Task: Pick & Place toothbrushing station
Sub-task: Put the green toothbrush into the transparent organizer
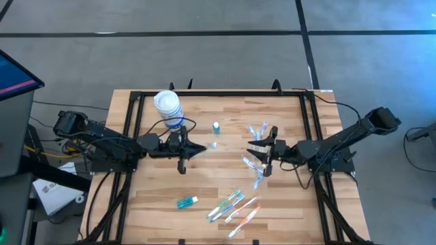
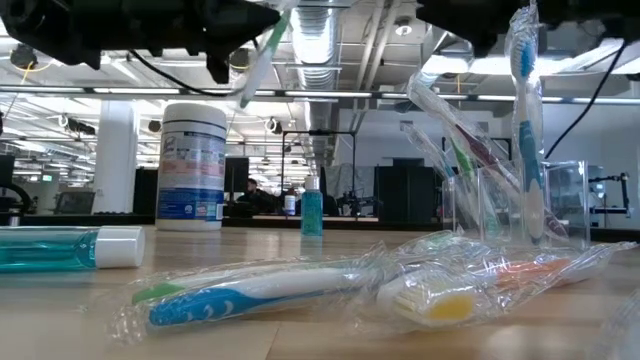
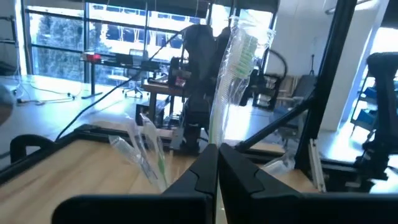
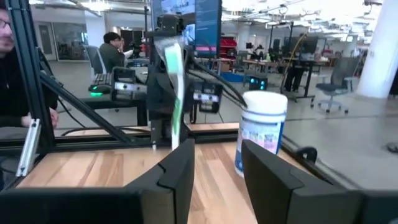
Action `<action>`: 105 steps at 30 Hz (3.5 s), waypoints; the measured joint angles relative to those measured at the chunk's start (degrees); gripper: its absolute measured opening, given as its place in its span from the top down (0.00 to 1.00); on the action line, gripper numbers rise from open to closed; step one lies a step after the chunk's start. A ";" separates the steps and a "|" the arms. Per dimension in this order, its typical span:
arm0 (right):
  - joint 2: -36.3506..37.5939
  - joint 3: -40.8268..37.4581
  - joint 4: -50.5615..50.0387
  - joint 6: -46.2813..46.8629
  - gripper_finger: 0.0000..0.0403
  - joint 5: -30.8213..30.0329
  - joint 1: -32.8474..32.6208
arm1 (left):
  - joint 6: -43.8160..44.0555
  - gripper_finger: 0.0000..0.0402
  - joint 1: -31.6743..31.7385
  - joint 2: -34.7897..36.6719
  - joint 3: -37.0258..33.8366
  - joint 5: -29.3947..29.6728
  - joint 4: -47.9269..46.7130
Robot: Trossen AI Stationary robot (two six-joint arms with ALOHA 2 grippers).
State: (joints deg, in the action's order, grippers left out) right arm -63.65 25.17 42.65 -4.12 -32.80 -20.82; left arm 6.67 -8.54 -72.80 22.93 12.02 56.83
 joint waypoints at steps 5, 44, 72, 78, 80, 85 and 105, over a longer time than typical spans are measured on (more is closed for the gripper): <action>-4.27 4.12 0.04 -1.80 0.70 0.05 0.43 | -1.34 1.00 0.00 -6.26 4.54 -0.01 1.26; -11.93 9.59 7.23 -3.97 0.70 10.63 5.65 | -6.25 1.00 3.07 -19.62 18.72 -6.50 6.26; -14.87 12.80 7.10 -6.95 0.98 10.63 5.09 | -6.23 0.96 2.85 -19.62 18.68 -6.60 6.06; -13.69 12.79 6.12 -6.97 0.99 10.49 5.09 | -6.25 0.85 2.64 -19.27 18.37 -6.50 5.50; -12.65 12.80 4.45 -6.99 0.99 10.26 5.09 | -6.31 0.82 2.62 -18.60 17.74 -6.50 5.30; -8.79 12.80 -1.09 -5.51 0.99 10.09 5.09 | -6.38 0.79 2.62 -15.49 14.94 -6.50 5.14; 12.88 12.78 -32.95 5.21 0.99 5.37 0.99 | -4.69 0.81 2.42 -10.94 8.10 -6.50 5.06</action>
State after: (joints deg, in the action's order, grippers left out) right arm -50.77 37.95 9.70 1.09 -27.43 -19.83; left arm 1.99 -6.11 -83.74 31.03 5.52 61.88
